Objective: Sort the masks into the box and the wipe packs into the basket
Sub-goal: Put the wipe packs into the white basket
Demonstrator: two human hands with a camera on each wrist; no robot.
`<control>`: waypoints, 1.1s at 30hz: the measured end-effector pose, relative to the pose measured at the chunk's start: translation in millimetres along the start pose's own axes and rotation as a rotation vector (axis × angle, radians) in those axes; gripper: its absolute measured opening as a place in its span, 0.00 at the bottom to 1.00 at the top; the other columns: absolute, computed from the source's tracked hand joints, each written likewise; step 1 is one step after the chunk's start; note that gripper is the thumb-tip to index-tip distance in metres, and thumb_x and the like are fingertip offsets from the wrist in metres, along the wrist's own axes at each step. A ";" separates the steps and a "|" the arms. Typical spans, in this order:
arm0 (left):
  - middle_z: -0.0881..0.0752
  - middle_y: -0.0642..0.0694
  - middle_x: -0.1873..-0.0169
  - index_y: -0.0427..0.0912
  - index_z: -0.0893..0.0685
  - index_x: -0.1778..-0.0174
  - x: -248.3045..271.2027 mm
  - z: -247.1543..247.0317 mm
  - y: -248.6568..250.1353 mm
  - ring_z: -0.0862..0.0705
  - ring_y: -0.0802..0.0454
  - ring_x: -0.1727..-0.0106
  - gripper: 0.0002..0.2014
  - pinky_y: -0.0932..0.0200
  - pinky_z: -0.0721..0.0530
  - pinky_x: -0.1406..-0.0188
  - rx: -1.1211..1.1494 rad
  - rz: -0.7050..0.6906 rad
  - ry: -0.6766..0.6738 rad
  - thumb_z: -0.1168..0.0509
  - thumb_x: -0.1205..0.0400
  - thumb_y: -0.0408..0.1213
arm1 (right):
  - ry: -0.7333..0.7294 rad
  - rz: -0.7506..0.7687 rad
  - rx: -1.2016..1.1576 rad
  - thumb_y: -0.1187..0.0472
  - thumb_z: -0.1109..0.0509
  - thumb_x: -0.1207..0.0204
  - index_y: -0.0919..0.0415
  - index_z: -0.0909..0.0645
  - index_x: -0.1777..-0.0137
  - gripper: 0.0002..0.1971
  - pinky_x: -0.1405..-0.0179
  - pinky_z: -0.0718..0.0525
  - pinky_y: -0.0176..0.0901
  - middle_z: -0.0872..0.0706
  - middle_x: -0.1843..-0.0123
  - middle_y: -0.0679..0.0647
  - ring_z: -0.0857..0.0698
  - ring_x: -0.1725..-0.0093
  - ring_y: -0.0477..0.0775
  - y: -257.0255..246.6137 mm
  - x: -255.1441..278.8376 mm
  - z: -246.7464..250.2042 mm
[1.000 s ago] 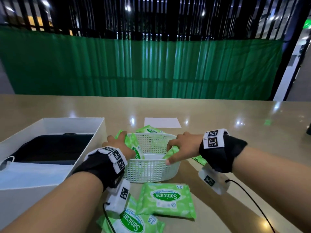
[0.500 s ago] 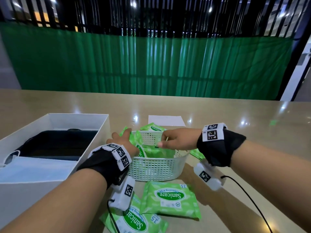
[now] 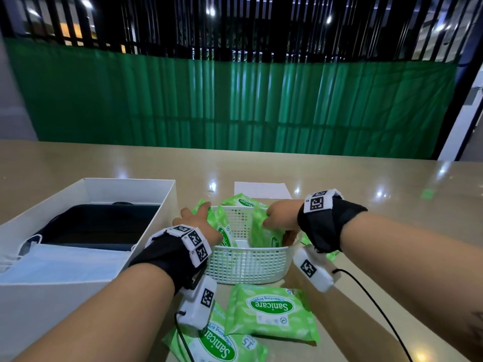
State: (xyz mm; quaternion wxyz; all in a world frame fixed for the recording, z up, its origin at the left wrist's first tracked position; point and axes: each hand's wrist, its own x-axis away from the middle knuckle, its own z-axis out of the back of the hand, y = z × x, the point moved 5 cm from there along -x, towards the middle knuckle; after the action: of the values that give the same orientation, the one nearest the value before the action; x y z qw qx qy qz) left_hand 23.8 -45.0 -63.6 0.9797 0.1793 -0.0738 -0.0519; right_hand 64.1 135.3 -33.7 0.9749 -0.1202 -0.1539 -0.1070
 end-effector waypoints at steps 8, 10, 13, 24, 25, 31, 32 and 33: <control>0.43 0.42 0.22 0.59 0.51 0.18 -0.9 0.3 -0.4 0.36 0.35 0.24 0.36 0.44 0.34 0.29 -0.056 -0.020 0.008 0.41 0.20 0.56 | -0.160 0.015 -0.661 0.65 0.44 0.15 0.66 0.28 0.47 0.05 0.69 0.13 0.43 0.18 0.63 0.61 0.17 0.71 0.54 -16.5 -1.8 -19.7; 0.47 0.43 0.19 0.56 0.50 0.18 -0.4 2.1 3.1 0.41 0.33 0.22 0.30 0.42 0.39 0.25 -0.091 -0.069 -0.011 0.46 0.15 0.52 | -0.231 0.061 -0.770 0.60 0.43 0.14 0.66 0.30 0.40 0.10 0.67 0.16 0.43 0.18 0.62 0.62 0.18 0.69 0.54 -31.2 -0.2 -27.4; 0.50 0.45 0.17 0.53 0.49 0.17 -0.7 6.2 7.6 0.48 0.35 0.19 0.27 0.40 0.44 0.21 0.002 -0.111 -0.035 0.50 0.12 0.48 | -0.305 0.087 -0.792 0.55 0.45 0.14 0.65 0.41 0.22 0.24 0.61 0.18 0.44 0.16 0.54 0.63 0.17 0.61 0.56 -41.6 0.5 -37.4; 0.41 0.41 0.23 0.56 0.51 0.17 -4.6 -0.4 4.5 0.42 0.36 0.22 0.49 0.44 0.37 0.25 -0.026 -0.033 0.006 0.30 0.30 0.57 | 0.121 0.485 -0.103 0.54 0.34 0.20 0.48 0.20 0.38 0.12 0.33 0.26 0.39 0.20 0.35 0.44 0.23 0.37 0.41 7.1 46.5 -6.8; 0.40 0.41 0.23 0.56 0.51 0.17 -4.9 -1.7 4.4 0.42 0.36 0.22 0.49 0.44 0.36 0.25 -0.028 -0.033 0.009 0.30 0.30 0.57 | 0.162 0.527 -0.122 0.56 0.31 0.22 0.47 0.18 0.45 0.07 0.39 0.23 0.38 0.18 0.42 0.42 0.21 0.44 0.37 14.1 51.6 -4.3; 0.40 0.41 0.24 0.57 0.50 0.18 -5.2 -3.4 3.0 0.41 0.36 0.23 0.48 0.42 0.35 0.26 -0.025 -0.032 0.040 0.30 0.30 0.57 | -0.071 0.486 0.029 0.55 0.24 0.29 0.43 0.20 0.57 0.07 0.58 0.23 0.33 0.17 0.59 0.41 0.19 0.58 0.40 49.4 67.0 -33.1; 0.41 0.41 0.23 0.58 0.50 0.18 -4.5 -3.5 2.9 0.41 0.36 0.22 0.48 0.42 0.35 0.25 -0.021 -0.038 0.043 0.30 0.30 0.57 | -0.119 0.443 0.108 0.52 0.23 0.30 0.46 0.19 0.50 0.11 0.54 0.22 0.34 0.18 0.55 0.42 0.19 0.53 0.43 55.8 64.9 -46.1; 0.42 0.41 0.22 0.60 0.50 0.19 -3.5 -3.5 2.8 0.42 0.36 0.22 0.47 0.42 0.36 0.25 -0.015 -0.048 0.045 0.30 0.30 0.57 | -0.150 0.391 0.172 0.48 0.21 0.33 0.47 0.21 0.42 0.20 0.48 0.22 0.35 0.19 0.50 0.42 0.19 0.48 0.44 61.8 62.8 -57.7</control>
State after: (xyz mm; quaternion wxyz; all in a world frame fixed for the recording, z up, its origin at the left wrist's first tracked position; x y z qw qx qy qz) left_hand 21.1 -40.7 -66.3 0.9809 0.1746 -0.0470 -0.0718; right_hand 153.5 167.7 -79.0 0.9695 -0.0717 -0.2085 0.1069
